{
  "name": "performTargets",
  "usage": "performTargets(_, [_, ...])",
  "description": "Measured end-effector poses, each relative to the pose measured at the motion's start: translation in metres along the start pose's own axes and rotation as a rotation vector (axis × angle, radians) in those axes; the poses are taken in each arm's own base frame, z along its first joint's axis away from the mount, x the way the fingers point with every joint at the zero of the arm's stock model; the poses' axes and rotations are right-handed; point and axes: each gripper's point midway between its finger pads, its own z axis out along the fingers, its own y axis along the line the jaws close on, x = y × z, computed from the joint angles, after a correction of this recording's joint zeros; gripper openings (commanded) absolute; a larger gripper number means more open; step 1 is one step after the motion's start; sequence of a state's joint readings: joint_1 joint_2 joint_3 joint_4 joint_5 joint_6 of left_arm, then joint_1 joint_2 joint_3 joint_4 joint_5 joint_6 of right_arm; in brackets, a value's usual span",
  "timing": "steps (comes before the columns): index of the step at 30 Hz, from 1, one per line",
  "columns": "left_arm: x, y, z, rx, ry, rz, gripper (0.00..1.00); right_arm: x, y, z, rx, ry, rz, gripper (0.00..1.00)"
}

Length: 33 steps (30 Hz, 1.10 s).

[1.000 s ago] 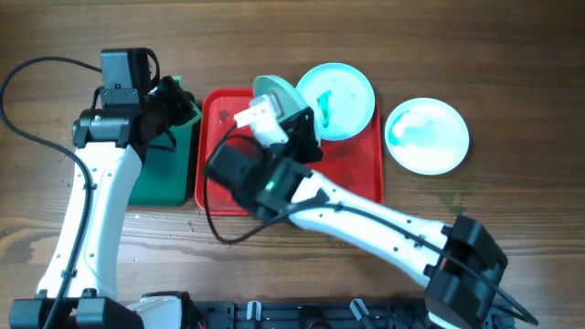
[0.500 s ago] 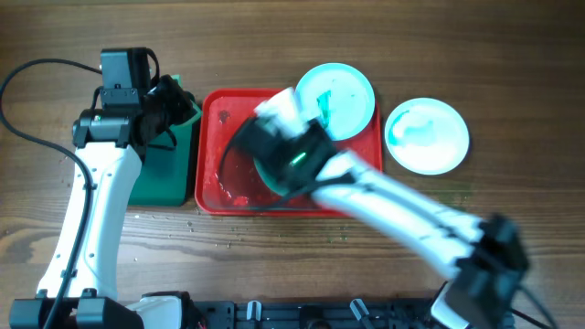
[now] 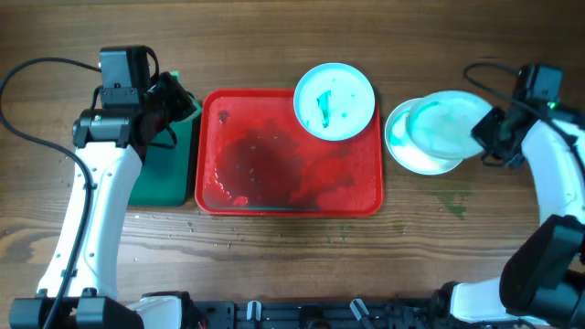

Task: Clean dirty plates on tray and stack at the side

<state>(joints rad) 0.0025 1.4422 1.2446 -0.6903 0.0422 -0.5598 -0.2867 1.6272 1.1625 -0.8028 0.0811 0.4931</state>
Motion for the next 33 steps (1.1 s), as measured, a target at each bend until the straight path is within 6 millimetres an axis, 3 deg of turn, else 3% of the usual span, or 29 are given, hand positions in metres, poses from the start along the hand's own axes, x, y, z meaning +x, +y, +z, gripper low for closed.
performTargets(1, [0.0,0.0,0.0,0.0,0.0,0.0,0.04,0.004,0.005,0.007,-0.026,0.001,-0.005,0.18])
performTargets(2, [0.0,0.0,0.0,0.001,-0.001,0.0,0.04,0.012,0.01,0.015,-0.049,0.011,-0.011,0.54])
performTargets(4, [0.0,0.0,0.0,0.001,-0.001,0.0,0.04,0.026,0.014,0.022,-0.064,0.035,-0.029,0.77])
performTargets(5, [0.0,0.0,0.0,0.001,-0.001,0.0,0.04,0.034,0.017,0.025,-0.071,0.054,-0.047,0.78])
performTargets(7, [0.0,0.0,0.0,0.001,-0.001,0.0,0.04,0.038,0.03,0.022,-0.13,0.075,-0.1,0.75])
performTargets(9, [0.0,0.0,0.0,0.001,-0.001,0.0,0.04,0.036,0.057,0.008,-0.232,0.077,-0.162,0.72])
performTargets(12, [0.0,0.0,0.0,0.0,-0.001,0.0,0.04,0.029,0.13,-0.023,-0.406,-0.035,-0.322,0.66])
performTargets(13, [0.0,0.0,0.0,0.0,-0.001,0.0,0.04,0.039,0.161,-0.034,-0.462,-0.074,-0.399,0.64])
performTargets(15, [0.0,0.0,0.0,0.001,-0.001,0.0,0.04,0.072,0.197,-0.038,-0.504,-0.072,-0.517,0.58])
performTargets(19, [0.002,0.001,0.0,-0.005,0.006,0.0,0.04,0.111,0.203,0.003,-0.43,0.036,-0.594,0.4])
performTargets(24, [0.003,0.002,0.0,-0.009,0.013,-0.001,0.04,0.123,0.206,0.05,-0.4,0.09,-0.62,0.28])
performTargets(27, [0.005,0.004,0.0,-0.015,0.02,-0.001,0.04,0.128,0.208,0.055,-0.419,0.1,-0.658,0.13])
performTargets(28, [0.005,0.004,0.0,-0.015,0.02,-0.001,0.04,0.127,0.209,0.054,-0.424,0.094,-0.672,0.04])
performTargets(30, [0.005,0.004,0.0,-0.014,0.02,-0.001,0.04,0.127,0.211,0.054,-0.432,0.085,-0.694,0.04])
performTargets(33, [0.005,0.004,0.0,-0.015,0.021,-0.001,0.04,0.147,0.198,0.051,-0.397,0.174,-0.765,0.04])
